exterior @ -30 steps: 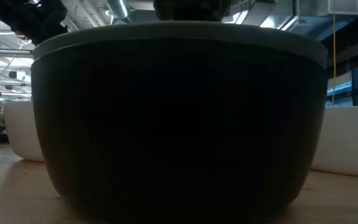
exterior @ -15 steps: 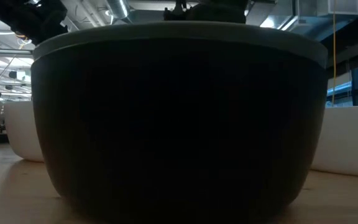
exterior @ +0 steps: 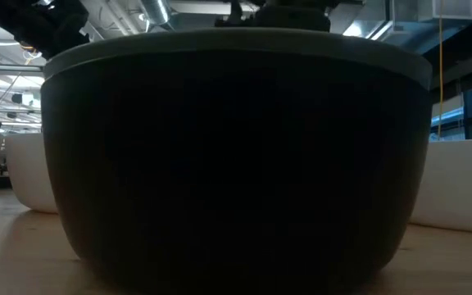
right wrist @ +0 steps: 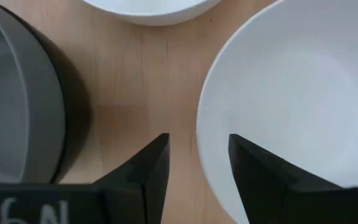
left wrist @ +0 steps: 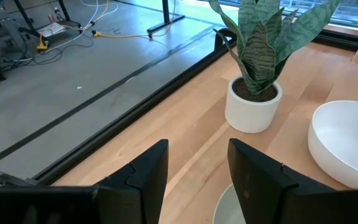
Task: Nest bowls inside each other
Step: Stack the white bowl on the dark gray bowl, then stack the white bowl on the white bowl
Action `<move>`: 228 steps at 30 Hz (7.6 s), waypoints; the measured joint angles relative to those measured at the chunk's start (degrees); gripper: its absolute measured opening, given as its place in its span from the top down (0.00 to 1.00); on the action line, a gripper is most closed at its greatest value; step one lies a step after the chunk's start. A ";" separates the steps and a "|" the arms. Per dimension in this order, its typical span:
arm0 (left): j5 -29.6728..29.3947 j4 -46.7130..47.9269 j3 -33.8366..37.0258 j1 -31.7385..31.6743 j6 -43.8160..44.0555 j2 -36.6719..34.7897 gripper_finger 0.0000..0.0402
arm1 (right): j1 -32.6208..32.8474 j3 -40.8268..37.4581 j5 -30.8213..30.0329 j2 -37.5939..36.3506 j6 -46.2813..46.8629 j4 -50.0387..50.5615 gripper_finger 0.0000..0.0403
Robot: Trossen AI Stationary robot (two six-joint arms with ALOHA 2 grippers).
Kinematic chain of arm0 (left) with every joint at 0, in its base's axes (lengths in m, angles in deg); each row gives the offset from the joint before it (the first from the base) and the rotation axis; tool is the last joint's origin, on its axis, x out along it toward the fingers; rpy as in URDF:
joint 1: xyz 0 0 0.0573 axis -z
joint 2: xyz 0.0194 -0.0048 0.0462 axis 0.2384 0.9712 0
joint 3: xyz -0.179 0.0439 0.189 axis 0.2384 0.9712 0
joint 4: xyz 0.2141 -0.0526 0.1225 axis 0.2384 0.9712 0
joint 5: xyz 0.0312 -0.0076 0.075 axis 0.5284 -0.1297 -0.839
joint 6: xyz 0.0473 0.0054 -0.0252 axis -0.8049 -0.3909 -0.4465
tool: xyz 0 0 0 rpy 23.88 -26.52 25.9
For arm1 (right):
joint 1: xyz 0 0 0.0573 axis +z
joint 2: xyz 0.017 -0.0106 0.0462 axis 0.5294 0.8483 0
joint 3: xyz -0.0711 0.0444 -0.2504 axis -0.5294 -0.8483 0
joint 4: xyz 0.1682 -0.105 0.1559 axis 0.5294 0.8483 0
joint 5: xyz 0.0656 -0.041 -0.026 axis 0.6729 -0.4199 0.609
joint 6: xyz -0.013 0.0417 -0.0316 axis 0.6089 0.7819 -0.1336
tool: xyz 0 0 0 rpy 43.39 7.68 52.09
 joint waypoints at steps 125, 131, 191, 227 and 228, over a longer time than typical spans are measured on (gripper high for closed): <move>-2.56 1.70 -0.01 -0.02 3.17 -0.01 0.60 | 12.99 26.29 -7.48 13.54 24.73 21.49 0.99; -2.56 1.99 -0.01 -0.02 3.65 0.00 0.60 | 11.43 26.28 -7.89 13.54 23.56 21.49 0.98; -2.10 2.05 -0.01 0.00 4.11 -0.02 0.60 | 21.07 -23.73 -26.09 -33.75 61.11 17.35 0.57; -2.12 2.05 0.00 -0.02 4.11 -0.02 0.60 | 22.50 -47.52 -10.41 -40.15 72.08 -0.12 0.69; -2.12 2.05 0.00 -0.02 4.11 -0.02 0.60 | 22.47 -47.64 -10.43 -40.15 72.08 -0.36 0.71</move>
